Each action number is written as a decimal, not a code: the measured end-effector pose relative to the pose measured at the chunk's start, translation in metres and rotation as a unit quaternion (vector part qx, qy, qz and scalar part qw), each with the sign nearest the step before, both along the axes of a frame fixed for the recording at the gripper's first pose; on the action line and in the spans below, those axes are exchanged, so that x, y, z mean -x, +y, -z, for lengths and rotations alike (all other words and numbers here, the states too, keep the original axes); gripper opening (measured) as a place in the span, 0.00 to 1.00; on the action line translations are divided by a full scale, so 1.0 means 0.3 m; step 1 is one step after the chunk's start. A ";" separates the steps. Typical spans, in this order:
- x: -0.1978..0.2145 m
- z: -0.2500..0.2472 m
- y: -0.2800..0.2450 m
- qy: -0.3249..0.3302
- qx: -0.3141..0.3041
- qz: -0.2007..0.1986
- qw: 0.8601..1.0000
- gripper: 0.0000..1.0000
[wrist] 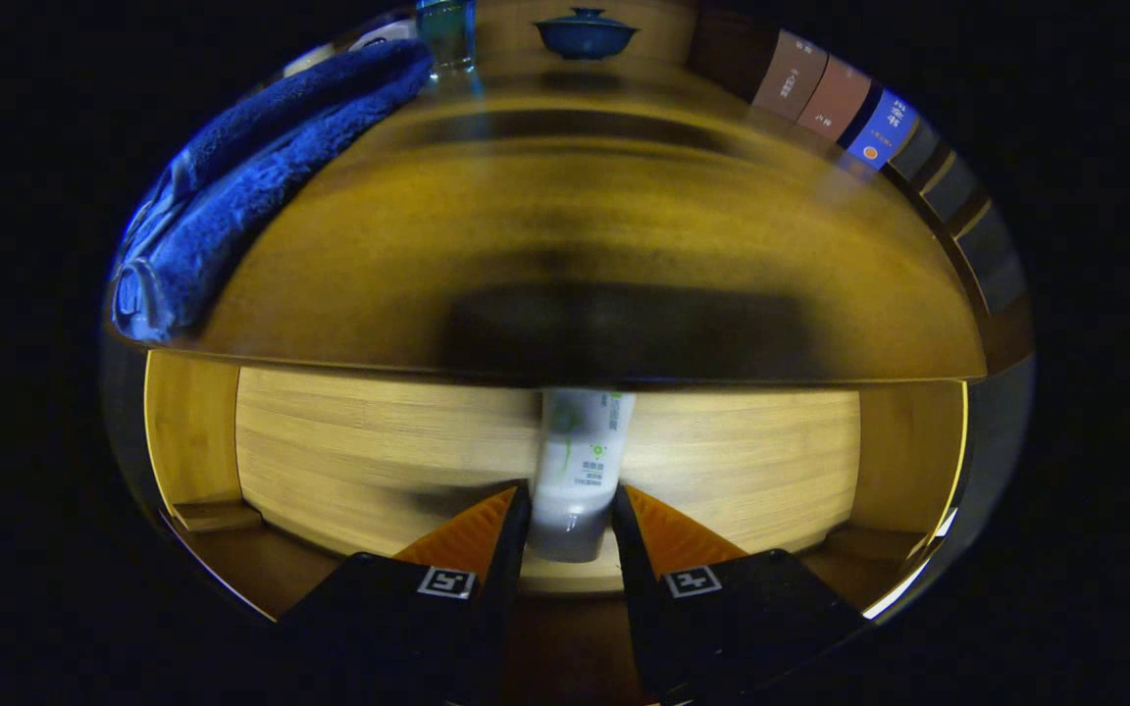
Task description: Pull open the drawer, take out the items inside it, and place them on the countertop above the cabinet.
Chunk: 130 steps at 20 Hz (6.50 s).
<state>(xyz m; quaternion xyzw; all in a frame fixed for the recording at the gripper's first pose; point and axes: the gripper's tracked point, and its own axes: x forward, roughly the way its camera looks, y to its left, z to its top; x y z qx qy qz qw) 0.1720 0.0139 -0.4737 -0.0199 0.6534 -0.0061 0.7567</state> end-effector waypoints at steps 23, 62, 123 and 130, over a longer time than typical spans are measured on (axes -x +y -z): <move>0.019 -0.345 0.005 0.024 -0.061 -0.025 0.998 0.35; -0.468 -0.464 -0.036 -0.131 0.000 0.019 0.991 0.69; 0.227 -0.326 0.105 -0.531 -0.020 0.013 0.847 0.99; 0.081 -0.296 0.121 -0.534 -0.015 0.021 0.845 0.99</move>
